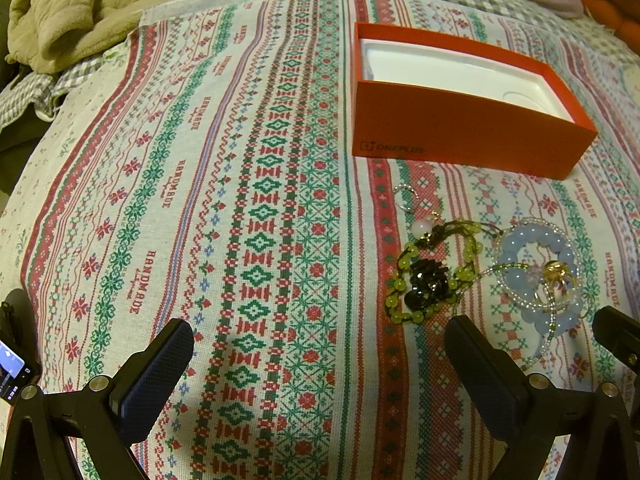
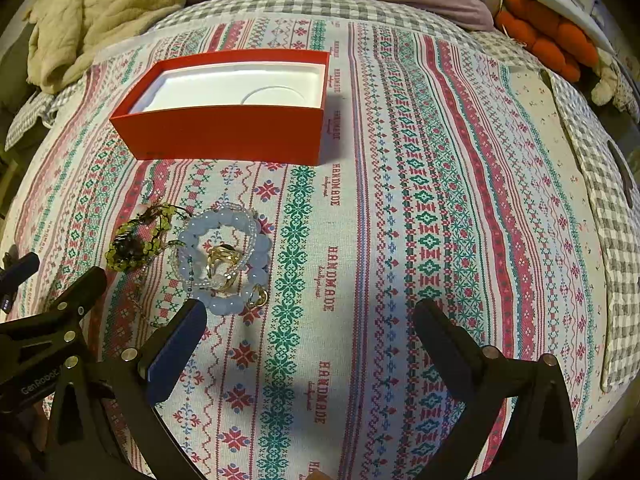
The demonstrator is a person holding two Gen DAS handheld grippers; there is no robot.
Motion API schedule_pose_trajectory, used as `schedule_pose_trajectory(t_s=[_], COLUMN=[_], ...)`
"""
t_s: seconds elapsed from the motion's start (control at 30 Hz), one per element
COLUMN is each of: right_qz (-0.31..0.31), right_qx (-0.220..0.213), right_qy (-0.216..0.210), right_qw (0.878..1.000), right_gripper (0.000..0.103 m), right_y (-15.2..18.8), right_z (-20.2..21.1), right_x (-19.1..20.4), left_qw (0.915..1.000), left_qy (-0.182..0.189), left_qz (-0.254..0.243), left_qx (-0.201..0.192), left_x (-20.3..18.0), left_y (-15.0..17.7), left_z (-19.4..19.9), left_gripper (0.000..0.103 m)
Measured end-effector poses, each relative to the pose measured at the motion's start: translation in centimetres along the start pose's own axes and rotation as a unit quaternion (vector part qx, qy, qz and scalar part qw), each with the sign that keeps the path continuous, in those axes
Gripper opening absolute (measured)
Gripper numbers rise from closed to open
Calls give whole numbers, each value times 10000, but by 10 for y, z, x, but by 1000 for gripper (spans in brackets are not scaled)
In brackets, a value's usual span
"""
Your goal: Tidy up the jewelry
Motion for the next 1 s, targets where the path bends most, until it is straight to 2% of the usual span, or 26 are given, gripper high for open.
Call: schedule_pose_trajectory(t_s=[1.0], right_qz=[-6], right_qx=[3], right_qy=[4], right_qw=[10000], right_gripper=[103], right_y=[1], right_z=[0], right_x=[0], left_qw=[10000], left_qy=[-14], left_qz=[-5], left_qx=[-36], left_x=[-5], left_y=[-1], left_z=[2], left_gripper=[103])
Point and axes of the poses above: each gripper's, at about its wrist camera, not at the fingertips, and z roughly against the way its jaws point, x to its left, y to its underside, the point moved 1 cm from there along -z, roughly the way its jaws point, and after that the axes turned 11 degrees about x, right-handed, at the moved point
